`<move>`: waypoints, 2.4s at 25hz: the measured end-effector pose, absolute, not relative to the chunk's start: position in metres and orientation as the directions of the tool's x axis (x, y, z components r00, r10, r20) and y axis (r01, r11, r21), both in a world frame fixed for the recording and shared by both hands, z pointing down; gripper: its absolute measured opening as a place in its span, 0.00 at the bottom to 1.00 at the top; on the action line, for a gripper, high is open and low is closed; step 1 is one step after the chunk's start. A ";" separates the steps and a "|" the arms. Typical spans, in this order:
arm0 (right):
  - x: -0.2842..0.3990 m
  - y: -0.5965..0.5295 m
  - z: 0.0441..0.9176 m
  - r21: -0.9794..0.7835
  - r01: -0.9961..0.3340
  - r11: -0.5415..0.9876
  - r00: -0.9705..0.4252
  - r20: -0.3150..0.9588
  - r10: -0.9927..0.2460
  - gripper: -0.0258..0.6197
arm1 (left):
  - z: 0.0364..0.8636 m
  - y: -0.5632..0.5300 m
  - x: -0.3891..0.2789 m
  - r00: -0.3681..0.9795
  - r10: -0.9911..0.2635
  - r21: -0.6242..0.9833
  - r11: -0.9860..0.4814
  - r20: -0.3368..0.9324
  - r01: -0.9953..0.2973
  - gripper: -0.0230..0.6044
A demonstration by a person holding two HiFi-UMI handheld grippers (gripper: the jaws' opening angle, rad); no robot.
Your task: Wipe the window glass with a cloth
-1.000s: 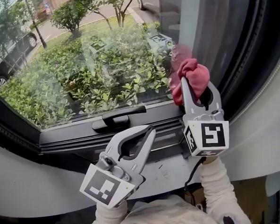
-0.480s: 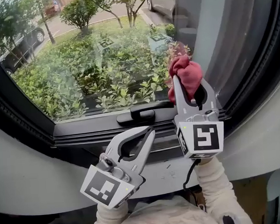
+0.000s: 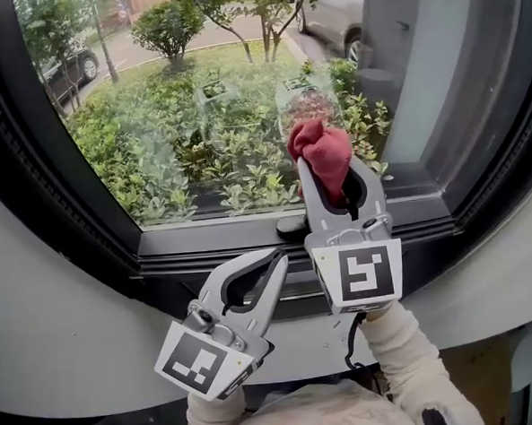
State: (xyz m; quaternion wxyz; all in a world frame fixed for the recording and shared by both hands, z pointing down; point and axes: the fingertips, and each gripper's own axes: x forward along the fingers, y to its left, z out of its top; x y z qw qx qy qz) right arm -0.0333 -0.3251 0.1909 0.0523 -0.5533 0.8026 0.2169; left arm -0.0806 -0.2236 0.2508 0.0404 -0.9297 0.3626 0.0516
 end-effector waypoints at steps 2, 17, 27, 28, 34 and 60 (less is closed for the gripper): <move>-0.054 -0.323 0.190 0.310 -0.897 0.316 -0.413 -0.328 -0.850 0.23 | 0.251 -0.222 -0.093 0.722 -0.680 -0.029 -0.725 -0.124 -0.688 0.04; -0.080 -0.322 0.146 0.371 -0.877 0.306 -0.440 -0.359 -0.823 0.23 | 0.247 -0.224 -0.106 0.724 -0.674 -0.026 -0.729 -0.149 -0.684 0.04; -0.035 -0.323 0.121 0.321 -0.901 0.294 -0.412 -0.413 -0.812 0.23 | 0.242 -0.234 -0.082 0.718 -0.679 -0.032 -0.723 -0.154 -0.690 0.04; -0.025 -0.324 0.121 0.328 -0.901 0.285 -0.407 -0.410 -0.816 0.23 | 0.242 -0.235 -0.078 0.719 -0.678 -0.031 -0.724 -0.154 -0.689 0.04; 0.039 -0.332 0.120 0.326 -0.915 0.238 -0.364 -0.415 -0.833 0.23 | 0.240 -0.243 -0.039 0.738 -0.658 -0.044 -0.741 -0.151 -0.670 0.04; 0.165 -0.335 0.205 0.250 -0.950 0.184 -0.272 -0.383 -0.883 0.23 | 0.241 -0.251 0.055 0.782 -0.610 -0.080 -0.780 -0.128 -0.621 0.04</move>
